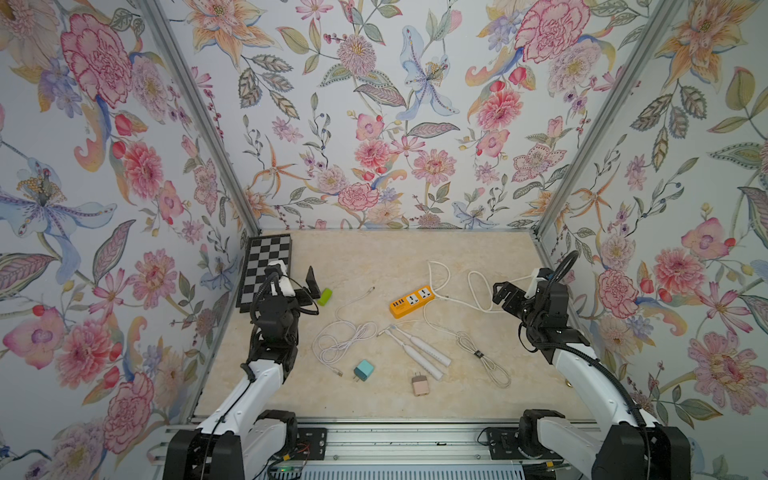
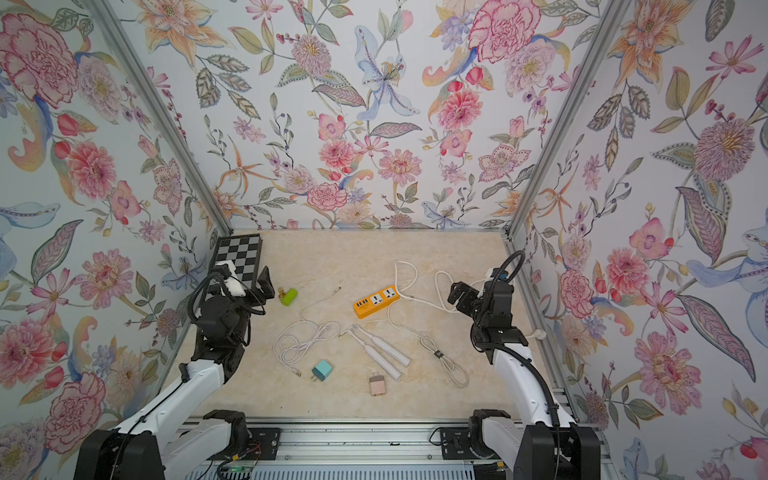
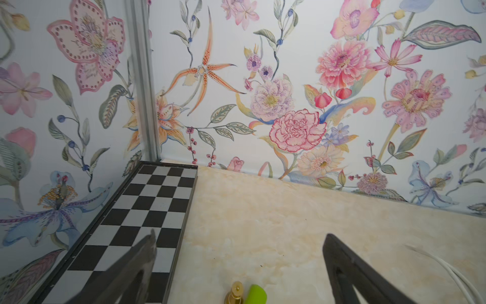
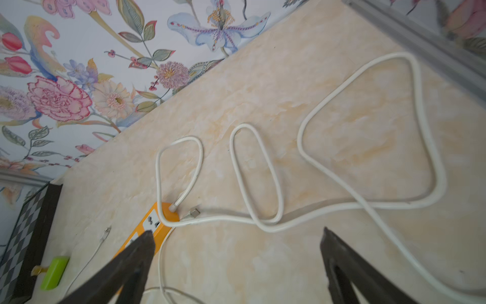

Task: Charge the electric toothbrush
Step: Adjust the socket at the center of the board.

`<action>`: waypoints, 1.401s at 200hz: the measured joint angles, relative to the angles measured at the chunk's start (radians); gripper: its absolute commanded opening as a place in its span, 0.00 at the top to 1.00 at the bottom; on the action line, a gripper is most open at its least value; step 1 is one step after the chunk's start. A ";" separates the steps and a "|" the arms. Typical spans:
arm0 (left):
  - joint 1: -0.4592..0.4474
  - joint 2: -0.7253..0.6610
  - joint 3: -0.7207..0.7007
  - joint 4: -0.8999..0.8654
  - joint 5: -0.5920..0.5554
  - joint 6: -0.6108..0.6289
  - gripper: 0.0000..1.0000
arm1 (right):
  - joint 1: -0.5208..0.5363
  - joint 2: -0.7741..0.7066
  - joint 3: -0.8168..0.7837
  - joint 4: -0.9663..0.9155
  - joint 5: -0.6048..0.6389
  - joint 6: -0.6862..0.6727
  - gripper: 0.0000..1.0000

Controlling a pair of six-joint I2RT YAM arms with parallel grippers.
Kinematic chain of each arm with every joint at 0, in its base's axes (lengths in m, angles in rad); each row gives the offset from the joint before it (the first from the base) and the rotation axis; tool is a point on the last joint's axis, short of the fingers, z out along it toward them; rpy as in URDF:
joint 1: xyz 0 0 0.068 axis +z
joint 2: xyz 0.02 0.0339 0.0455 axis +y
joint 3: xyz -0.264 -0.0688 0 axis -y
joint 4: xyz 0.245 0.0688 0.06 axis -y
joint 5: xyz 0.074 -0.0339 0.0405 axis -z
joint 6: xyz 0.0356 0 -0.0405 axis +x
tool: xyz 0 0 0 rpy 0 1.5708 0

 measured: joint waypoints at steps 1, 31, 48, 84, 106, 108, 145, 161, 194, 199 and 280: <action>-0.004 0.000 0.001 -0.003 0.000 0.000 0.01 | 0.009 0.005 0.004 -0.003 -0.002 0.001 0.00; -0.137 0.029 0.026 -0.086 0.028 0.015 0.01 | 0.197 0.136 0.069 -0.056 -0.080 0.052 0.00; -0.191 0.074 0.037 -0.110 0.041 0.023 0.01 | 0.274 0.246 0.111 -0.052 -0.134 0.073 0.00; -0.288 0.207 0.105 -0.162 0.068 0.062 0.01 | 0.275 0.429 0.147 -0.008 -0.199 0.115 0.00; -0.341 0.299 0.175 -0.186 0.089 0.098 0.01 | 0.260 0.524 0.182 0.019 -0.209 0.120 0.00; -0.346 0.309 0.182 -0.187 0.090 0.102 0.01 | 0.259 0.529 0.185 0.023 -0.210 0.121 0.00; -0.396 0.487 0.308 -0.204 0.140 0.186 0.02 | 0.229 0.624 0.232 0.082 -0.220 0.126 0.00; -0.412 0.587 0.379 -0.226 0.166 0.230 0.03 | 0.216 0.638 0.248 0.090 -0.215 0.125 0.00; -0.432 0.768 0.528 -0.297 0.229 0.314 0.09 | 0.188 0.677 0.282 0.112 -0.214 0.127 0.00; -0.433 0.790 0.550 -0.307 0.240 0.328 0.10 | 0.185 0.679 0.284 0.113 -0.214 0.127 0.00; -0.450 1.011 0.812 -0.470 0.356 0.453 0.20 | 0.178 0.683 0.291 0.117 -0.204 0.134 0.00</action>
